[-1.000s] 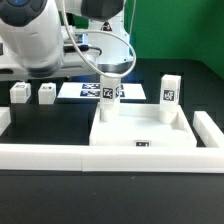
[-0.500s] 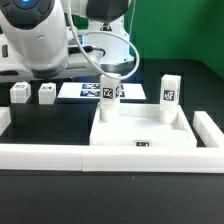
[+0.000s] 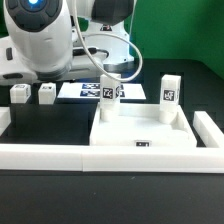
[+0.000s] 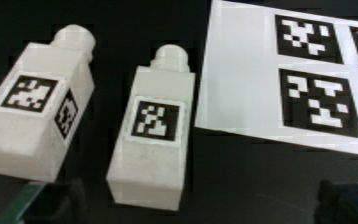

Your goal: Assemble square table

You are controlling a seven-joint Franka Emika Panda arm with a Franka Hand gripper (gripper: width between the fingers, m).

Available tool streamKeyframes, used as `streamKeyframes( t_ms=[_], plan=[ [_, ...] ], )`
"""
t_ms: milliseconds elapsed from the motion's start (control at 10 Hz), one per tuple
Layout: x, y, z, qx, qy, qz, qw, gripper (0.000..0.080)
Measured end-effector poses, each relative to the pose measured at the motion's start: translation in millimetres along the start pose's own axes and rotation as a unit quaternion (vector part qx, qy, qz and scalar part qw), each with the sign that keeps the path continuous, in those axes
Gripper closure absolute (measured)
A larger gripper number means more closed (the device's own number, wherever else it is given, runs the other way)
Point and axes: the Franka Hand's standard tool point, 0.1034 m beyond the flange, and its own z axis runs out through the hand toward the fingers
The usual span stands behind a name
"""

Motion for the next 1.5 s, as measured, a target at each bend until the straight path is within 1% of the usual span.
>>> streamKeyframes(
  t_ms=[400, 600, 700, 800, 1000, 1100, 1200, 1300, 1500],
  plan=[
    [-0.1, 0.1, 0.1, 0.000, 0.000, -0.008, 1.000, 0.0150],
    [-7.0, 14.7, 4.3, 0.005, -0.002, -0.021, 1.000, 0.0150],
    [-10.3, 20.2, 10.8, 0.008, -0.005, -0.017, 1.000, 0.0150],
    [-7.9, 24.3, 16.7, 0.006, 0.001, -0.015, 1.000, 0.0150],
    [1.2, 28.9, 34.4, 0.005, 0.003, -0.012, 1.000, 0.0150],
    [3.9, 27.6, 41.0, 0.006, 0.000, 0.003, 1.000, 0.0150],
    [4.8, 23.5, 44.4, 0.003, -0.003, 0.012, 1.000, 0.0150],
    [7.2, 14.3, 46.1, -0.002, -0.014, 0.004, 1.000, 0.0150],
    [8.6, 10.5, 47.7, -0.006, -0.018, -0.003, 1.000, 0.0150]
  ],
)
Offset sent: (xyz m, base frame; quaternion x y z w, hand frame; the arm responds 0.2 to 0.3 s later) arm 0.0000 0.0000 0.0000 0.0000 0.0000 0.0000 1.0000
